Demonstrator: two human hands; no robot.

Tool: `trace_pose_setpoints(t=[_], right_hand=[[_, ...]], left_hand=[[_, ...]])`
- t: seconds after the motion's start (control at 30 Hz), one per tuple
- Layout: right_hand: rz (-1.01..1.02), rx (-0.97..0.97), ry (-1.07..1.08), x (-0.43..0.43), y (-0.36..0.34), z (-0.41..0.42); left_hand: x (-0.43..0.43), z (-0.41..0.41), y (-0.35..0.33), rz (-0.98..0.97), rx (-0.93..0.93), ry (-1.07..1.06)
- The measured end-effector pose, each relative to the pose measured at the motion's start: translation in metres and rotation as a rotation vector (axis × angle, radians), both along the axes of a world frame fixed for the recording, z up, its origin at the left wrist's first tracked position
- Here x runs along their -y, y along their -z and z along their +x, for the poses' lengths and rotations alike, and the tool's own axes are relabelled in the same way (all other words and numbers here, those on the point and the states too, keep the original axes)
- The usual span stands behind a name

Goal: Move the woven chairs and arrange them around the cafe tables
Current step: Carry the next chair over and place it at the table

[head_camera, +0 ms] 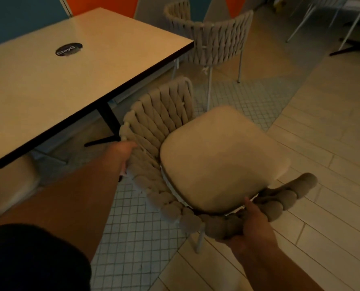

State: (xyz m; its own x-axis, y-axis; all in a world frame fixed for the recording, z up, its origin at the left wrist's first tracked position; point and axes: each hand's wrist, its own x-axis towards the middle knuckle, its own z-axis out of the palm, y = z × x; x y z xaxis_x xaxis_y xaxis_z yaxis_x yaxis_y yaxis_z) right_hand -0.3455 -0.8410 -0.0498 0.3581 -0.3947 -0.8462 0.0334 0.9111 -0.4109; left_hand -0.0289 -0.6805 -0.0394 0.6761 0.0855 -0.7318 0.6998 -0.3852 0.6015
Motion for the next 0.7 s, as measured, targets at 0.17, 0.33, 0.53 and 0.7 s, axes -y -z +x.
trace_pose_setpoints(t=[0.17, 0.33, 0.53, 0.7], right_hand=[[-0.093, -0.091, 0.036, 0.005, 0.053, -0.006], [-0.113, -0.125, 0.072, 0.014, 0.058, -0.001], [-0.153, -0.31, -0.026, 0.066, 0.049, -0.015], [-0.186, -0.384, -0.129, 0.111, 0.027, -0.03]], left_hand=[[0.004, 0.006, 0.01, -0.006, 0.111, 0.026], [0.003, -0.001, 0.014, -0.034, 0.11, 0.009], [0.005, -0.033, 0.024, -0.101, 0.065, -0.092], [0.004, -0.077, 0.06, -0.161, 0.069, -0.188]])
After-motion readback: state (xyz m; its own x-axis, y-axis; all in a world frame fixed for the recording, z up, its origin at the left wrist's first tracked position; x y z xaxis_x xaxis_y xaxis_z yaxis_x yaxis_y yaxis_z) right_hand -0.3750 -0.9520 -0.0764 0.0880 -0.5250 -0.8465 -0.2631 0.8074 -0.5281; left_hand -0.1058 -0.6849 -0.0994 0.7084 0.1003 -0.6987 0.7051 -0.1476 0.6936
